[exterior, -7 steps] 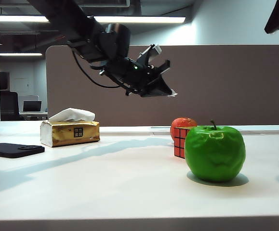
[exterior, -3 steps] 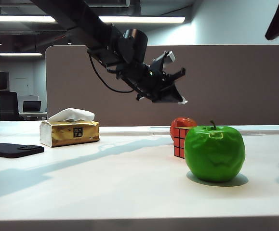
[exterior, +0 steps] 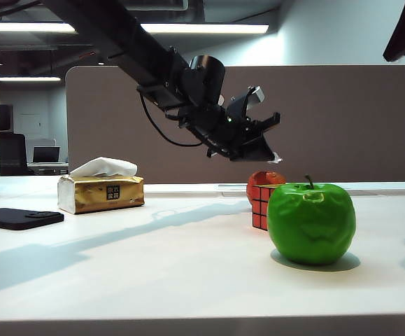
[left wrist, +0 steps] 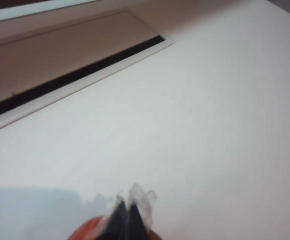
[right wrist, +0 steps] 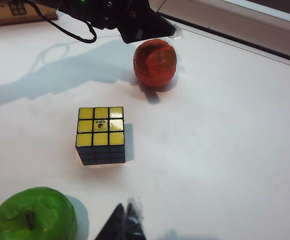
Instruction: Move all the fruits on the tabletop near the face of the Rubik's cube that has the color most similar to each fruit.
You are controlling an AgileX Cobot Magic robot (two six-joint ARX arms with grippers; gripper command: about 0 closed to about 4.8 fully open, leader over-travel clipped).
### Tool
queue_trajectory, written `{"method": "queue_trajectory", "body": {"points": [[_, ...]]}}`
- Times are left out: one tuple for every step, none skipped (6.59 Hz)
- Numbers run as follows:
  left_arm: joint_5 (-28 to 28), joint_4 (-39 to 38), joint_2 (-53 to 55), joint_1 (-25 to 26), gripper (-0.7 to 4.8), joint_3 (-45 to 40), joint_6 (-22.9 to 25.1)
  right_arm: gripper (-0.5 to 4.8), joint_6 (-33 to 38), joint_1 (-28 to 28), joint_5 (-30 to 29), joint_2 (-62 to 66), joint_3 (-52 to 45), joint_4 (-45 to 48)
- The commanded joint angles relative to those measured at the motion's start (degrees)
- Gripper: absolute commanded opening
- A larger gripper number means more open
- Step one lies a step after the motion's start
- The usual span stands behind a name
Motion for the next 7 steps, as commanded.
{"method": "queue_trajectory", "body": {"points": [[-1.18,-3.48,1.14,-0.83,-0.05,0.22,0.22,-0.01,0.17,0.07,-0.09,-0.11,0.22,0.44],[-1.2,-5.73,0.98,-0.81,-0.05,0.31,0.26,-0.01,0.17,0.07,-0.09,-0.13,0.22,0.39],[-7.02,-23.85,-4.22,-0.13,-0.05,0.42,8.37,-0.01,0.17,0.04,-0.09,-0.13,0.22,0.94],[-7.04,-24.7,-4.44,-0.07,-0.05,0.44,8.39,-0.01,0.2,0.07,-0.09,-0.13,0.22,0.94],[-7.32,-32.15,-5.42,0.35,-0.05,0.57,9.27,-0.01,0.17,0.04,-0.07,-0.13,0.22,0.96],[-7.48,-32.22,-5.62,0.35,-0.05,0.57,9.25,-0.01,0.17,0.04,-0.07,-0.13,0.22,0.96],[-7.65,-32.35,-6.14,0.42,-0.05,0.59,9.27,-0.01,0.17,0.04,-0.07,-0.13,0.22,0.96]]}}
